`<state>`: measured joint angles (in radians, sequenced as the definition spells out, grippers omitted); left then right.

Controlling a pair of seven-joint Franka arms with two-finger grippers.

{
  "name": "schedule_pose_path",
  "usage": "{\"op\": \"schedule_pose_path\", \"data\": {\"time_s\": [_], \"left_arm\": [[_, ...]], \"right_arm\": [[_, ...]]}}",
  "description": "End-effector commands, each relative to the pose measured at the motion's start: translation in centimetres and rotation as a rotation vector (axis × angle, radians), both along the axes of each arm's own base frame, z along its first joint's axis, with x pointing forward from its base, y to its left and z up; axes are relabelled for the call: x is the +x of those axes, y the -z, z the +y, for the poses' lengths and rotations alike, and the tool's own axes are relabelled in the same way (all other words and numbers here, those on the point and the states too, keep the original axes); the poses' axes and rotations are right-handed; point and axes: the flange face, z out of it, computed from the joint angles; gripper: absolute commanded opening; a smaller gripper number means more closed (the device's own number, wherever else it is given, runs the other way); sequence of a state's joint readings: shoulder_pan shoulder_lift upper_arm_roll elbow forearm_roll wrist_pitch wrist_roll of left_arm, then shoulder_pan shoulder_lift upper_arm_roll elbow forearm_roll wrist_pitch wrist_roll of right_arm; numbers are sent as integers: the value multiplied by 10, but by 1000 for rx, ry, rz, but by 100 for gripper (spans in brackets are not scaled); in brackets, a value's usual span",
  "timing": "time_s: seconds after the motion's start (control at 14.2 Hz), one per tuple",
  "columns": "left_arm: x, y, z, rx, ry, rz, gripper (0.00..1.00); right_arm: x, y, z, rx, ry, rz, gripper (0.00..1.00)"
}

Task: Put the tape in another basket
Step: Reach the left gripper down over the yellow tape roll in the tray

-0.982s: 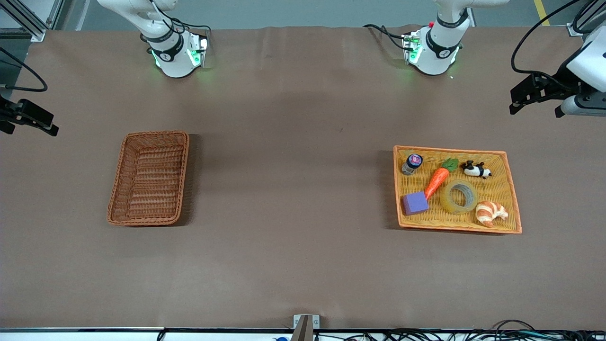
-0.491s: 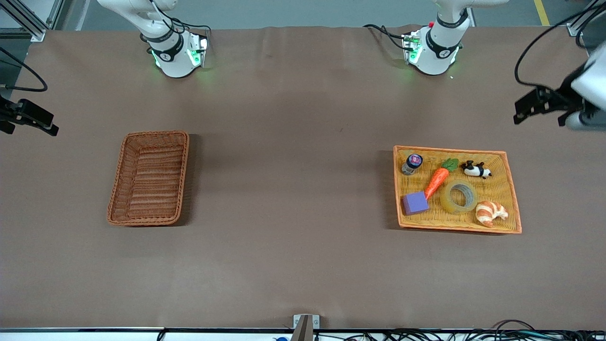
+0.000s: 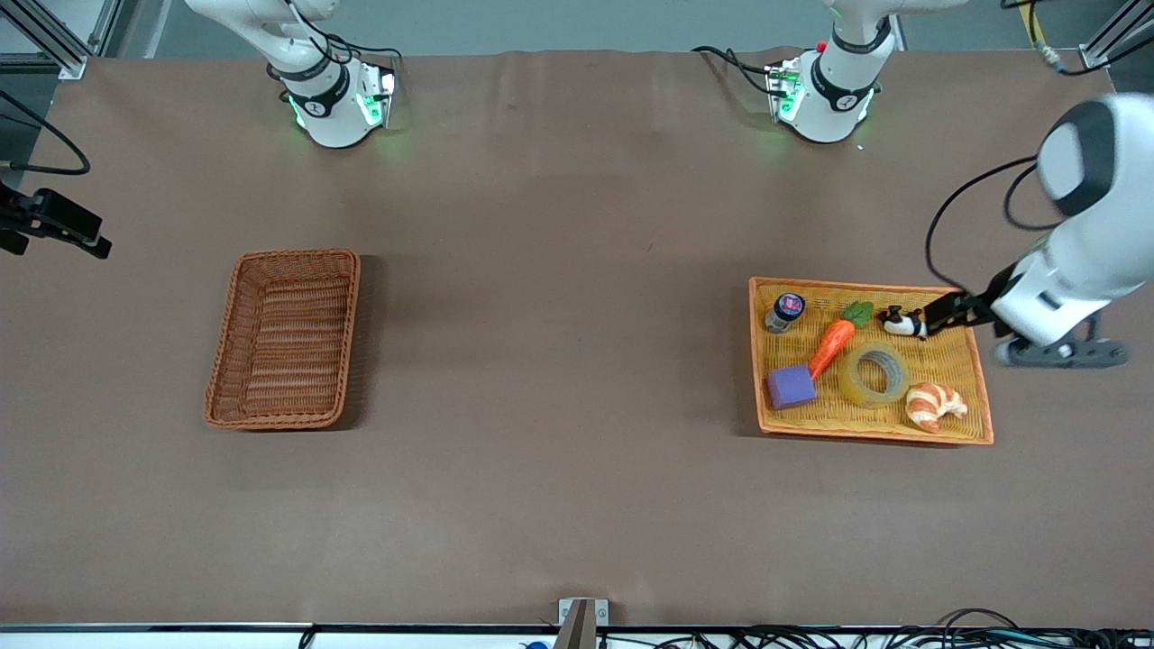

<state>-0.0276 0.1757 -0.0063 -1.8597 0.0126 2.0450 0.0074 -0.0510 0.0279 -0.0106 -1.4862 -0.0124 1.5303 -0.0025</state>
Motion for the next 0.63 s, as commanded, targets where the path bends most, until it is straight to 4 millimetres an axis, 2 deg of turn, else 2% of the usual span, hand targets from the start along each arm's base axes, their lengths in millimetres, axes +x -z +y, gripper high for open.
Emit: {"op": "schedule_pose_path", "data": {"time_s": [0.0, 0.07, 0.21, 0.28, 0.42, 0.56], "left_arm": [[5, 61, 1, 21, 8, -4, 100], [5, 85, 5, 19, 3, -3, 99], [3, 119, 12, 20, -3, -14, 90], [1, 133, 14, 19, -1, -8, 88], [1, 157, 32, 19, -17, 2, 85], [0, 183, 36, 18, -23, 33, 77]], "right_arm": [[-5, -1, -3, 10, 8, -1, 100], [-5, -1, -3, 10, 8, -1, 100], [-5, -1, -3, 10, 8, -1, 100], [-5, -1, -3, 10, 8, -1, 100], [-5, -1, -3, 11, 8, -1, 100], [-5, -1, -3, 10, 8, 0, 100]]}}
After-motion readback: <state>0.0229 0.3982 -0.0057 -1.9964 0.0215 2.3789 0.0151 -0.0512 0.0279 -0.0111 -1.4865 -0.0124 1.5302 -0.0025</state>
